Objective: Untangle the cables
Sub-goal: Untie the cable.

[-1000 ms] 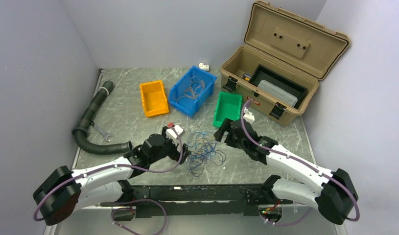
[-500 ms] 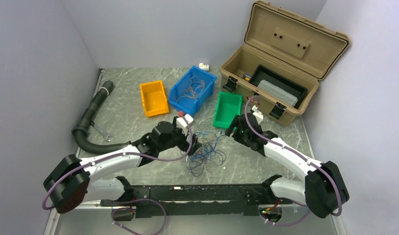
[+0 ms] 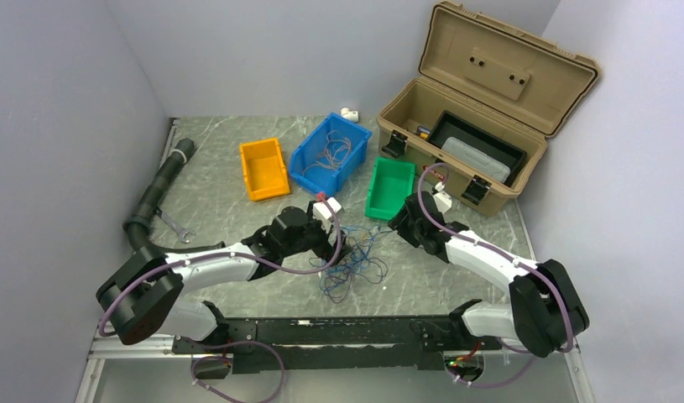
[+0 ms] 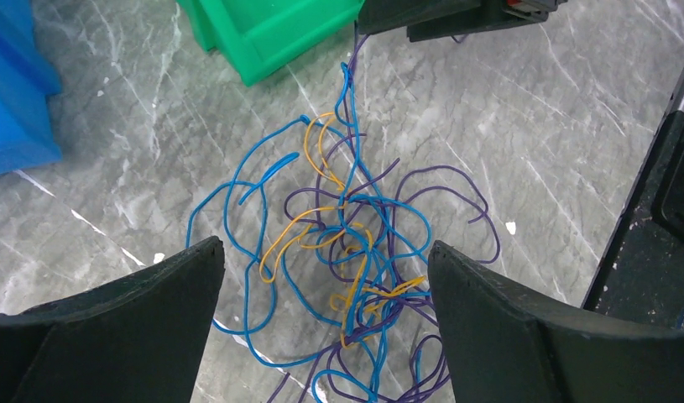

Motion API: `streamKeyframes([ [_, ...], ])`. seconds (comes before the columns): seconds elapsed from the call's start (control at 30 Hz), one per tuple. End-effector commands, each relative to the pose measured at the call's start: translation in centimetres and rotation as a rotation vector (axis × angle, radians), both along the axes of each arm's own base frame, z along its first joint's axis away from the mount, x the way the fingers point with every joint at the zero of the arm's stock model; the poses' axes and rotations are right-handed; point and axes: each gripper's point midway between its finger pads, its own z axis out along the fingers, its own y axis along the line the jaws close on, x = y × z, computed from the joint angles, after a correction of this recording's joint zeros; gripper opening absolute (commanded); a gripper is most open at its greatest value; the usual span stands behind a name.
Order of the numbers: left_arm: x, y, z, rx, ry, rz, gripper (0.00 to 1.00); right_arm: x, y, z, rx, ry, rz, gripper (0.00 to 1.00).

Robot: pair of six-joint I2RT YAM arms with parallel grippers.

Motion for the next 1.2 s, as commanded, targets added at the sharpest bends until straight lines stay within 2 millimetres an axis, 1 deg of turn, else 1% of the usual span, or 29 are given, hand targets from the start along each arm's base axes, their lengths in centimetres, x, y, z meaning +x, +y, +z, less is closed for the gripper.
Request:
streamKeyframes([
  [0.0, 0.3, -1.7, 2.2, -0.052, -0.046, -0.060, 0.92, 1.7, 0.2, 1.3, 0.038, -0.066, -0.050, 0.51],
  [0.13, 0.0, -2.3, 1.2, -0.028, 0.004, -0.087, 0.89, 2.3, 0.5, 1.5, 0.038, -0.078, -0.039, 0.50],
  [0.27, 0.2, -2.3, 0.3, 0.011, 0.034, -0.082, 0.87, 2.8, 1.0, 0.9, 0.038, -0.068, -0.026, 0.49],
  [0.3, 0.3, -2.3, 0.2, 0.016, 0.035, -0.082, 0.86, 3.0, 1.2, 0.8, 0.039, -0.070, -0.022, 0.47],
  [0.33, 0.3, -2.3, 0.1, 0.020, 0.036, -0.080, 0.85, 3.2, 1.3, 0.7, 0.037, -0.071, -0.016, 0.43],
  [0.37, 0.3, -2.3, 0.0, 0.025, 0.038, -0.078, 0.84, 3.3, 1.4, 0.6, 0.038, -0.072, -0.016, 0.37],
  [0.47, 0.5, -2.3, -0.4, 0.041, 0.050, -0.074, 0.79, 3.3, 1.2, 0.5, 0.036, -0.059, -0.028, 0.05],
  [0.5, 0.5, -2.3, -0.5, 0.046, 0.053, -0.072, 0.78, 3.2, 1.2, 0.7, 0.037, -0.062, -0.030, 0.00],
  [0.6, 0.5, -2.3, -0.8, 0.056, 0.061, -0.071, 0.76, 2.8, 0.6, 1.9, 0.039, -0.094, -0.041, 0.00],
  [0.73, 0.4, -2.6, -1.1, 0.059, 0.078, -0.087, 0.75, 2.0, -0.2, 4.6, 0.033, -0.144, -0.037, 0.00],
  [0.77, 0.4, -2.8, -1.2, 0.062, 0.088, -0.094, 0.71, 1.8, -0.4, 5.4, 0.034, -0.155, -0.036, 0.00],
  [0.8, 0.3, -3.0, -1.5, 0.068, 0.098, -0.103, 0.64, 1.6, -0.5, 6.2, 0.036, -0.170, -0.032, 0.00],
  [0.83, 0.3, -3.2, -1.7, 0.077, 0.110, -0.110, 0.56, 1.5, -0.7, 7.1, 0.036, -0.185, -0.033, 0.00],
  [0.97, 0.7, -2.8, -2.8, 0.139, 0.142, -0.082, 0.21, 1.0, -1.8, 10.4, 0.027, -0.252, -0.050, 0.00],
  [1.03, 0.8, -2.5, -3.0, 0.155, 0.144, -0.071, 0.06, 0.7, -2.5, 12.1, 0.011, -0.283, -0.063, 0.00],
  [1.07, 0.9, -2.4, -3.0, 0.159, 0.141, -0.064, 0.00, 0.6, -2.9, 12.9, 0.000, -0.295, -0.073, 0.00],
  [1.1, 1.0, -2.2, -3.0, 0.162, 0.138, -0.055, 0.00, 0.6, -3.3, 14.2, -0.003, -0.317, -0.083, 0.00],
  [1.17, 1.1, -2.0, -2.9, 0.167, 0.132, -0.041, 0.00, 0.3, -4.1, 15.6, -0.023, -0.338, -0.104, 0.00],
])
